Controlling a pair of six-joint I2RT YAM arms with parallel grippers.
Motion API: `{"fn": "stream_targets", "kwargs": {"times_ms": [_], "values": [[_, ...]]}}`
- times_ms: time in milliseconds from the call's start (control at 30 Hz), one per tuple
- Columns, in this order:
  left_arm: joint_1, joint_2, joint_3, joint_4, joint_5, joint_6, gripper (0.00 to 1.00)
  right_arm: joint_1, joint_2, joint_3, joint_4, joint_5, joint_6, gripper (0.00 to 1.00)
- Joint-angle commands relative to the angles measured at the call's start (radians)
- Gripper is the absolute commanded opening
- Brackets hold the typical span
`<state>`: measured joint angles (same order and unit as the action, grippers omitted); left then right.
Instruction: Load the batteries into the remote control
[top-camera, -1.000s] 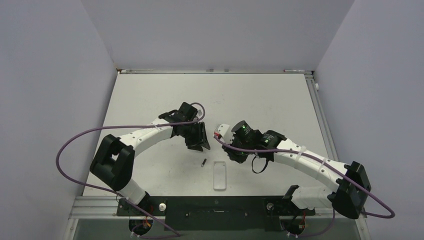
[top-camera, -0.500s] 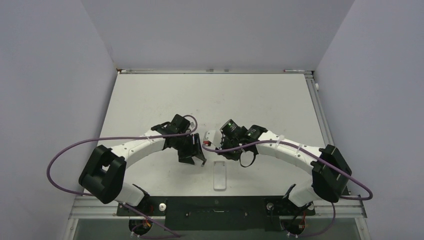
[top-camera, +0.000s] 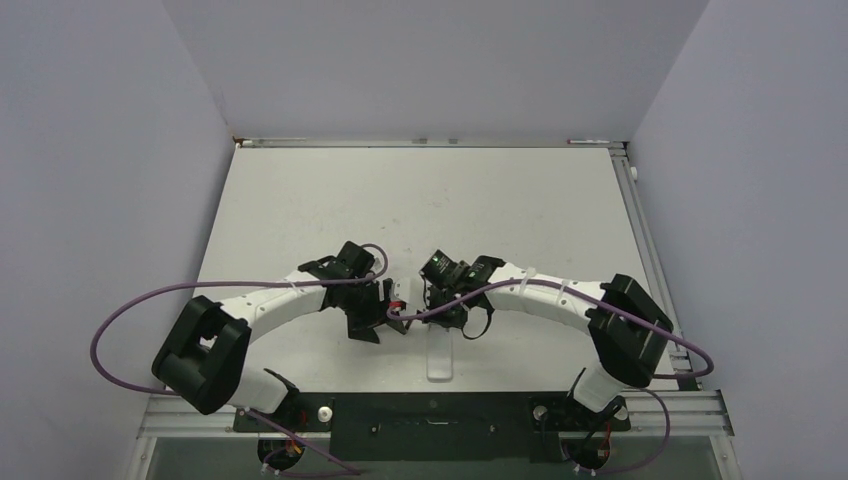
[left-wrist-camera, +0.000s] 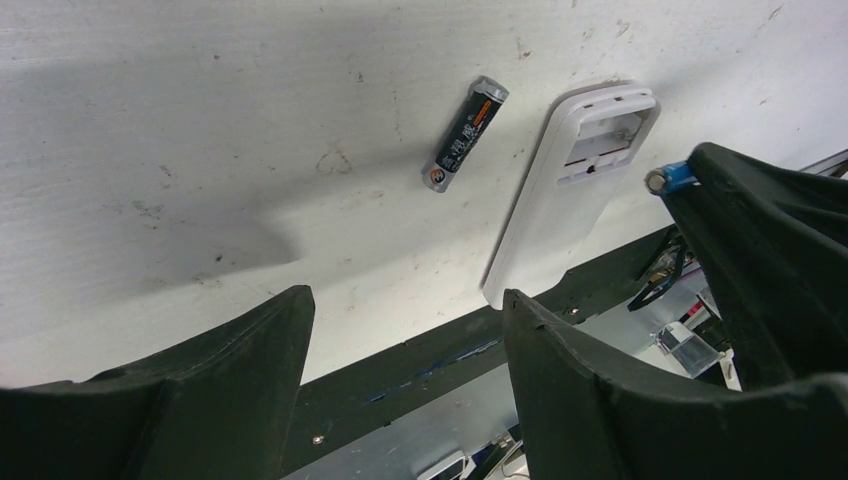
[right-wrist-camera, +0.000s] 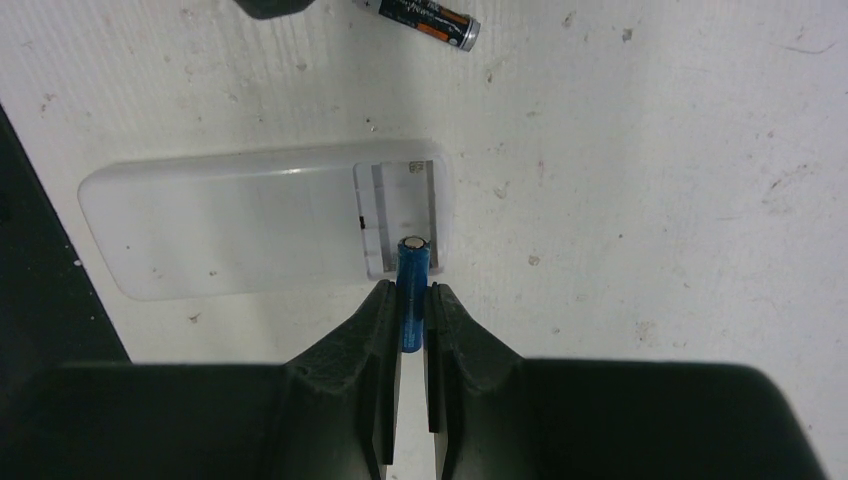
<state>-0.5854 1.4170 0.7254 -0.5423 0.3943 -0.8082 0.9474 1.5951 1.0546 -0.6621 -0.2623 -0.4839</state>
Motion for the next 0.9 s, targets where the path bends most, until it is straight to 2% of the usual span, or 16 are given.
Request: {"fn": "stream_targets", "kwargs": {"times_ms": [0,867], "values": [[0.009,-0.047,-0.001,0.02,0.003,-0.003,0.67,0.005,0.026,0.048,0.044,0.03,-0.019,0.1],[0.028,-0.088,-0.032,0.009,0.007,-0.01,0.69,0.025,0.105,0.072,0.036,0.034,-0.018,0.14]]}}
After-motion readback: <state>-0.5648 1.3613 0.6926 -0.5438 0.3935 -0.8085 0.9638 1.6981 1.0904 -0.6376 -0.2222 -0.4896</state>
